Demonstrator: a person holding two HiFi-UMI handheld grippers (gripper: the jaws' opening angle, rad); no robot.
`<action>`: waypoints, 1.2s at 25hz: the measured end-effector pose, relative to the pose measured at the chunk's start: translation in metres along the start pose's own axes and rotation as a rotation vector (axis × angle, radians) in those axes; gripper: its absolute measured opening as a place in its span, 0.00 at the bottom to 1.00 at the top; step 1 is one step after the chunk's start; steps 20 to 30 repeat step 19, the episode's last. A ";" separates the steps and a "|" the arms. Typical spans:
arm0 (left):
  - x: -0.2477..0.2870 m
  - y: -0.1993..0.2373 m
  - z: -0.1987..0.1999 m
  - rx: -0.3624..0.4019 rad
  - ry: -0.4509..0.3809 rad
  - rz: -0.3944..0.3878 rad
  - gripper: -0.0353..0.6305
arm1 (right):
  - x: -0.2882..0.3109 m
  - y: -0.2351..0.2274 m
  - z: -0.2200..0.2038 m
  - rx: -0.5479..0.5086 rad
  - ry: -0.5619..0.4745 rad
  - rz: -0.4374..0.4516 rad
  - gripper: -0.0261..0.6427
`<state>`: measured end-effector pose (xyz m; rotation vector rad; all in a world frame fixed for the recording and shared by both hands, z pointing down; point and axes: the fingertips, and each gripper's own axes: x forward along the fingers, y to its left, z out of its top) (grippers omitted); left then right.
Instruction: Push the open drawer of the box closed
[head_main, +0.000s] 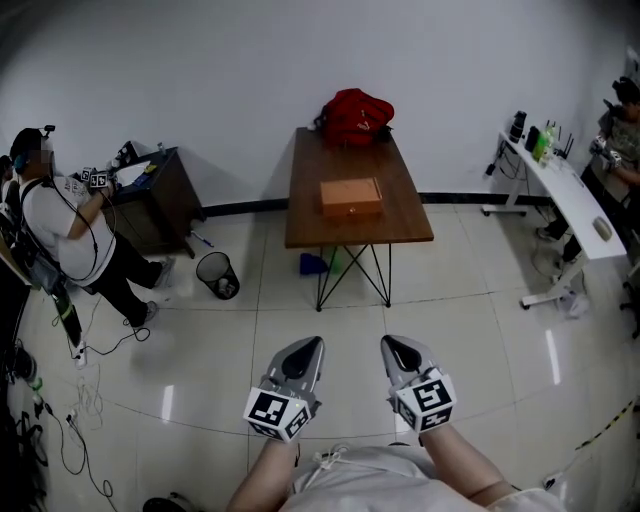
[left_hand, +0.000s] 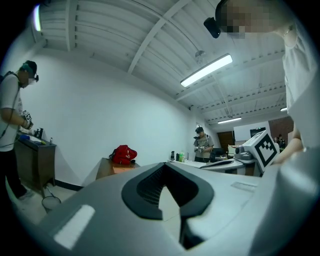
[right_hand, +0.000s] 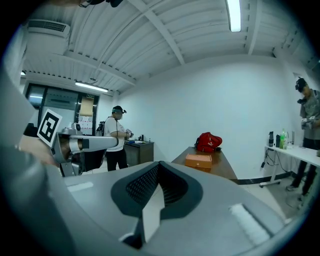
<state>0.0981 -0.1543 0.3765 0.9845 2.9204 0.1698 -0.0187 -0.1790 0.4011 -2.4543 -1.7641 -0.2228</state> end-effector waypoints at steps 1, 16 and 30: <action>0.002 -0.002 0.001 -0.004 -0.001 -0.003 0.06 | -0.001 -0.001 0.003 -0.002 -0.005 0.001 0.05; 0.006 -0.010 0.029 0.028 -0.052 -0.006 0.06 | -0.007 -0.010 0.030 -0.022 -0.062 0.008 0.05; 0.006 -0.012 0.030 0.048 -0.045 -0.003 0.06 | -0.008 -0.014 0.032 -0.018 -0.070 0.007 0.05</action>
